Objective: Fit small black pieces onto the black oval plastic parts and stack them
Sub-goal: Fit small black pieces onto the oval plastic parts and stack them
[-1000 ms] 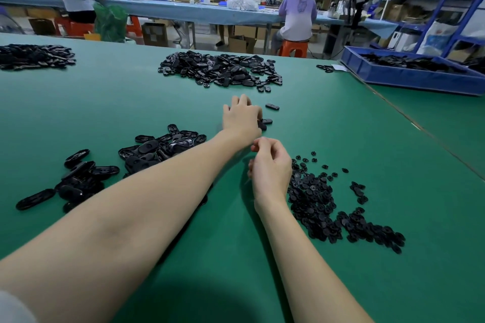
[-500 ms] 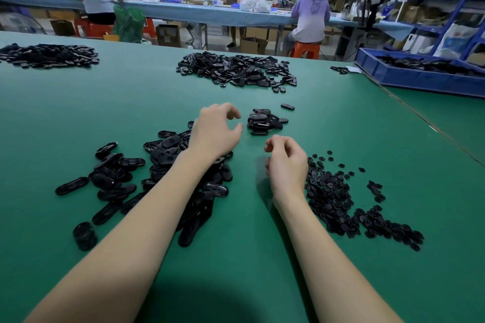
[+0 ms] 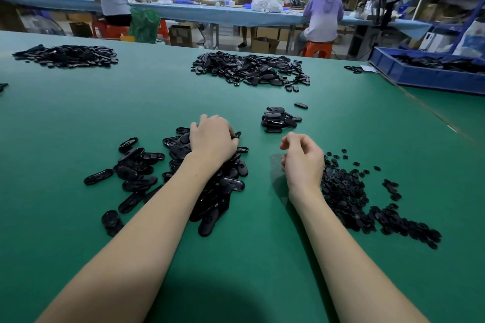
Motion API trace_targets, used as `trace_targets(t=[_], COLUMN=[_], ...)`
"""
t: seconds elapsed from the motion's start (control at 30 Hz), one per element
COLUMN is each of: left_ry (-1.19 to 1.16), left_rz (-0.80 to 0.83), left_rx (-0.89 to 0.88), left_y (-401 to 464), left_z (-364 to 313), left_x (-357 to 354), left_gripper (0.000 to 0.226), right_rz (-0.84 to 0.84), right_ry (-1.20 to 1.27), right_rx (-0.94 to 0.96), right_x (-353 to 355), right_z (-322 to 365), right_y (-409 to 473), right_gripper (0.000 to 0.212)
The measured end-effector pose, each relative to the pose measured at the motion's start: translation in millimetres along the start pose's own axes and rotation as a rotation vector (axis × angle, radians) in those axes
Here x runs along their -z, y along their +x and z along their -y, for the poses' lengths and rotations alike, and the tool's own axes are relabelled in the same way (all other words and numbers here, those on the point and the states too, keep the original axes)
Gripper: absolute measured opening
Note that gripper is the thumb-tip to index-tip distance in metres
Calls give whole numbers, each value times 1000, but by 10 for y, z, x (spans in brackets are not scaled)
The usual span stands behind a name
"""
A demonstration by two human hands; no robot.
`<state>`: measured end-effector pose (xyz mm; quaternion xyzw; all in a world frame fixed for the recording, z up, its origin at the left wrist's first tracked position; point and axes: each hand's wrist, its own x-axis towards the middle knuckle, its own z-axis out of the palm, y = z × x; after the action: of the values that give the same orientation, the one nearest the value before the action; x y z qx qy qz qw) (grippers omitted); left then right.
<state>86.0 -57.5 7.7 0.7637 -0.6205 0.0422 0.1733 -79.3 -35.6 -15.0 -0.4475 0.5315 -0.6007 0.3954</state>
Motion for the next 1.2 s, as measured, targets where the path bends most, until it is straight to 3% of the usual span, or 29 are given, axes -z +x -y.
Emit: trace_targets(t=[0.17, 0.37, 0.5, 0.63, 0.8, 1.2], left_ry=[-111, -704, -1004, -1092, -1134, -1183], left_rz=[-30, 194, 359, 393, 425, 438], left_rx=[-32, -88, -40, -16, 30, 71], left_y=[-19, -58, -124, -167, -207, -186], left_z=[-66, -349, -498, -575, -570, -553], left_x=[37, 151, 142, 109, 52, -35], left_gripper=[20, 12, 9, 12, 11, 9], right_rz=[-4, 73, 161, -15, 36, 74], right_ry=[0, -28, -341, -650, -939, -1079], right_rx=[-3, -24, 158, 223, 171, 168], right_x=[3, 50, 325, 641, 800, 787], right_z=[-1, 117, 277, 291, 172, 65], right_y=[9, 105, 326, 509, 529, 518], right_gripper=[28, 30, 26, 23, 15, 16])
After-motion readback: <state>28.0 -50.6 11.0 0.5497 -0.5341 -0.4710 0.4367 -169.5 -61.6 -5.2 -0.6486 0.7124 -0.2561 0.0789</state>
